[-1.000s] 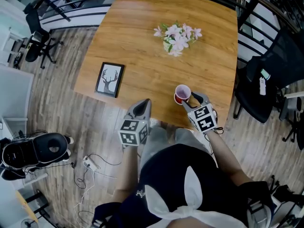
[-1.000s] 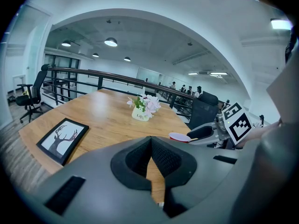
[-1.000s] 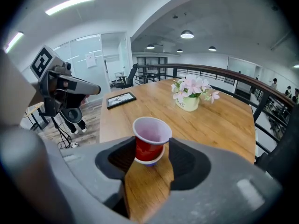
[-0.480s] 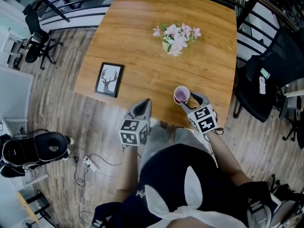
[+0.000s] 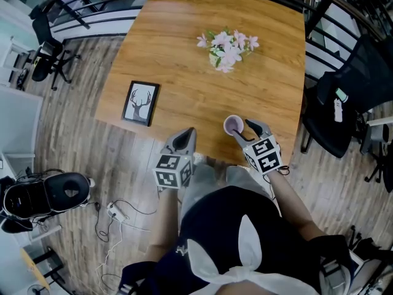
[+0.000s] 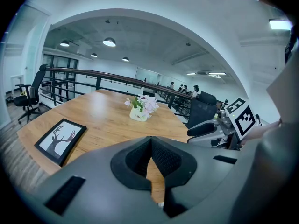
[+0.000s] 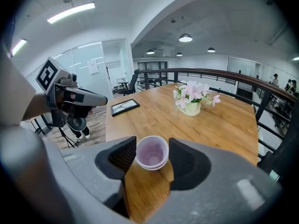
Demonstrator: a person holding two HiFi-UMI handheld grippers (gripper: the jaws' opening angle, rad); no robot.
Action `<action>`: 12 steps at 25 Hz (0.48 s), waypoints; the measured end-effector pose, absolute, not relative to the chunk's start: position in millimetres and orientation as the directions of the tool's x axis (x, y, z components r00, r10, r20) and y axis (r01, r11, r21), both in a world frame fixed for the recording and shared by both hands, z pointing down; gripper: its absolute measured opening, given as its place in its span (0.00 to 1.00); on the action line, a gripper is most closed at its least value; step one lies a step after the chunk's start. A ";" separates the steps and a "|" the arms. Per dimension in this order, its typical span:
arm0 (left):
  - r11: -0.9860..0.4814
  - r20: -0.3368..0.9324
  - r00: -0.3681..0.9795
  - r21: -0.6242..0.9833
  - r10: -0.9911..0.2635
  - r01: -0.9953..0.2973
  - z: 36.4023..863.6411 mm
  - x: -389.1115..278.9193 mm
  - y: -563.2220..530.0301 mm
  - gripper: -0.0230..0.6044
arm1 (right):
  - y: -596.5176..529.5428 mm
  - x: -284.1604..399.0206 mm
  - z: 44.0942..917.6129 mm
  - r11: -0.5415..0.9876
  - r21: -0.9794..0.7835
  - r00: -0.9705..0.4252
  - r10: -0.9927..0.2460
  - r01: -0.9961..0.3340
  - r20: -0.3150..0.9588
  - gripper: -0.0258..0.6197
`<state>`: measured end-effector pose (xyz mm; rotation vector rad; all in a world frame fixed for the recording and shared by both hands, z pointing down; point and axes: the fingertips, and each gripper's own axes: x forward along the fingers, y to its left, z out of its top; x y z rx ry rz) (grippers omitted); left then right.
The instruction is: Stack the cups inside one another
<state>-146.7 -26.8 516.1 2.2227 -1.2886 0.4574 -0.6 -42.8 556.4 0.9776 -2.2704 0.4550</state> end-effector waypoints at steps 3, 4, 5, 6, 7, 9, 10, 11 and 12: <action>-0.410 0.521 0.488 0.267 -0.700 -0.872 515.0 -146.5 -30.3 0.06 | -47.1 -0.6 549.4 0.666 -0.049 -0.533 -0.549 -0.745 0.644 0.32; -0.411 0.519 0.489 0.265 -0.702 -0.872 514.3 -145.9 -31.2 0.06 | -48.3 0.1 546.1 0.664 -0.040 -0.532 -0.559 -0.747 0.636 0.28; -0.414 0.517 0.490 0.264 -0.701 -0.871 513.8 -144.9 -31.5 0.06 | -49.5 1.1 542.6 0.661 -0.032 -0.530 -0.570 -0.750 0.628 0.23; -0.417 0.518 0.493 0.264 -0.699 -0.870 513.3 -143.7 -31.4 0.06 | -50.6 2.3 538.8 0.657 -0.026 -0.529 -0.582 -0.753 0.618 0.18; -0.421 0.519 0.496 0.264 -0.696 -0.868 512.8 -142.5 -31.2 0.06 | -51.7 3.4 535.0 0.653 -0.022 -0.529 -0.593 -0.757 0.607 0.14; -0.427 0.516 0.501 0.264 -0.695 -0.865 511.5 -140.8 -31.7 0.06 | -53.7 4.5 527.8 0.647 -0.023 -0.535 -0.610 -0.762 0.585 0.04; -0.429 0.513 0.503 0.264 -0.696 -0.864 510.8 -139.9 -32.5 0.06 | -54.2 4.9 525.4 0.647 -0.026 -0.540 -0.612 -0.762 0.578 0.04; -0.432 0.511 0.505 0.264 -0.696 -0.863 510.1 -138.7 -33.1 0.06 | -54.0 5.2 523.7 0.649 -0.031 -0.545 -0.612 -0.761 0.573 0.04; -0.434 0.509 0.507 0.264 -0.696 -0.861 509.4 -137.4 -33.6 0.06 | -53.4 5.5 522.2 0.651 -0.038 -0.552 -0.609 -0.758 0.569 0.04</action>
